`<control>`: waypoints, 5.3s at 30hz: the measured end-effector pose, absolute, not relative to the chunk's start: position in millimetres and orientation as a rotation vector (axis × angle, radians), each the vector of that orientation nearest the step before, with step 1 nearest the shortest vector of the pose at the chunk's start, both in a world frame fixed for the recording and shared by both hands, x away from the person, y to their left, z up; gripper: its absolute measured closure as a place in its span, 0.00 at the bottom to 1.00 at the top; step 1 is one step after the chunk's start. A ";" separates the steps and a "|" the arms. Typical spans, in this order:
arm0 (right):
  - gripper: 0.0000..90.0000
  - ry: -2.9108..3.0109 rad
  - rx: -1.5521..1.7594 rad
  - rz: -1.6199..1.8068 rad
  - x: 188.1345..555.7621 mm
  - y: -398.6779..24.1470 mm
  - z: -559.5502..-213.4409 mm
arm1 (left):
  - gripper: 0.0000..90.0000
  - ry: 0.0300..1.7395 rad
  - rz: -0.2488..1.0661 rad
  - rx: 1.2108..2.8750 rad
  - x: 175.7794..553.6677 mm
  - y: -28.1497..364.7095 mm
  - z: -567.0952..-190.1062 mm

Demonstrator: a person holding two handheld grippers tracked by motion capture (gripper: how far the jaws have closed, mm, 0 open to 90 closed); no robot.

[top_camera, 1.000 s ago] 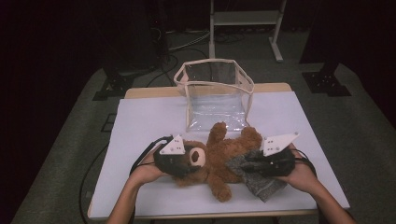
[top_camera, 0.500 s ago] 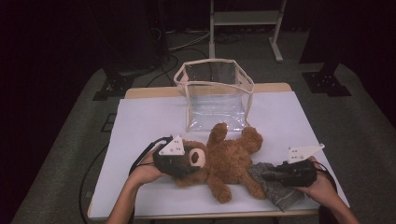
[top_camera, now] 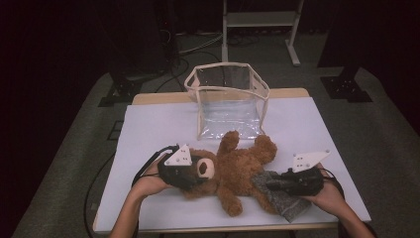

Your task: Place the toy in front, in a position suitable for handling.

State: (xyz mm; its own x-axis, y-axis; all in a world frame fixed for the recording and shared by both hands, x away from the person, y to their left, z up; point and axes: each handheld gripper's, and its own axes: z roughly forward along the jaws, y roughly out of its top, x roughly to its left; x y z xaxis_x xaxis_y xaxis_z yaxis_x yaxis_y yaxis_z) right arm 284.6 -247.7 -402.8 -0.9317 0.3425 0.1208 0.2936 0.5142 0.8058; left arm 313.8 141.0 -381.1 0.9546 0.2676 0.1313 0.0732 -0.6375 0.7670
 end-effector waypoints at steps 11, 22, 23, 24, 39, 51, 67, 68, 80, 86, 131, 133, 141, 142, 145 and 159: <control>0.82 2.685 0.726 1.388 272.2 -286.9 -420.8 | 0.34 0.254 0.289 2.249 315.6 140.2 -382.0; 0.82 2.671 0.574 1.414 295.4 -244.8 -394.7 | 0.34 0.258 0.284 2.251 315.9 139.8 -382.8; 0.82 2.674 0.574 1.419 297.3 -244.2 -396.5 | 0.34 0.260 0.282 2.250 315.9 139.9 -382.9; 0.82 2.678 0.581 1.421 298.1 -244.9 -398.3 | 0.34 0.255 0.279 2.250 316.0 139.8 -383.1; 0.82 2.650 0.727 1.386 280.7 -286.6 -406.5 | 0.33 0.313 0.267 2.256 329.1 131.2 -381.5; 0.82 2.724 0.425 1.321 284.9 -221.0 -372.7 | 0.33 0.351 0.267 2.238 330.6 131.1 -382.7; 0.82 2.717 0.541 1.297 264.1 -256.8 -395.6 | 0.33 0.366 0.273 2.234 329.7 129.2 -382.1; 0.82 2.714 0.527 1.298 265.3 -253.8 -392.2 | 0.33 0.365 0.277 2.236 328.6 128.3 -381.8; 0.82 2.708 0.299 1.324 296.4 -180.5 -369.1 | 0.33 0.340 0.278 2.246 323.3 127.8 -382.8; 0.82 2.715 0.333 1.308 293.9 -193.7 -374.5 | 0.33 0.325 0.267 2.241 321.3 129.3 -383.2; 0.81 2.841 0.155 1.182 294.5 -138.4 -376.0 | 0.34 0.359 0.270 2.217 322.9 130.8 -382.9; 0.81 2.857 0.174 1.180 291.8 -144.8 -378.0 | 0.34 0.362 0.271 2.220 322.9 129.5 -382.2; 0.81 2.863 0.100 1.209 285.8 -121.8 -374.6 | 0.34 0.375 0.274 2.219 324.1 128.9 -382.3; 0.81 2.879 0.085 1.201 285.4 -117.1 -378.1 | 0.34 0.376 0.270 2.219 324.1 129.4 -382.4; 0.81 2.918 0.063 1.145 283.1 -110.2 -390.3 | 0.34 0.367 0.265 2.221 323.9 131.1 -382.6; 0.81 2.869 0.086 1.194 270.2 -118.3 -384.5 | 0.34 0.371 0.270 2.226 324.1 128.6 -382.0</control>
State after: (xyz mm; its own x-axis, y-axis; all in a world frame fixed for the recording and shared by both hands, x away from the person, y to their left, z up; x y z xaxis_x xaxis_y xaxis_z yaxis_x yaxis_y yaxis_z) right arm 270.2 -118.3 -384.5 -0.9979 0.0635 -0.0091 0.0383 0.7034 0.7098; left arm 324.1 128.6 -382.0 0.9328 0.3542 0.0670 0.1725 -0.6019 0.7797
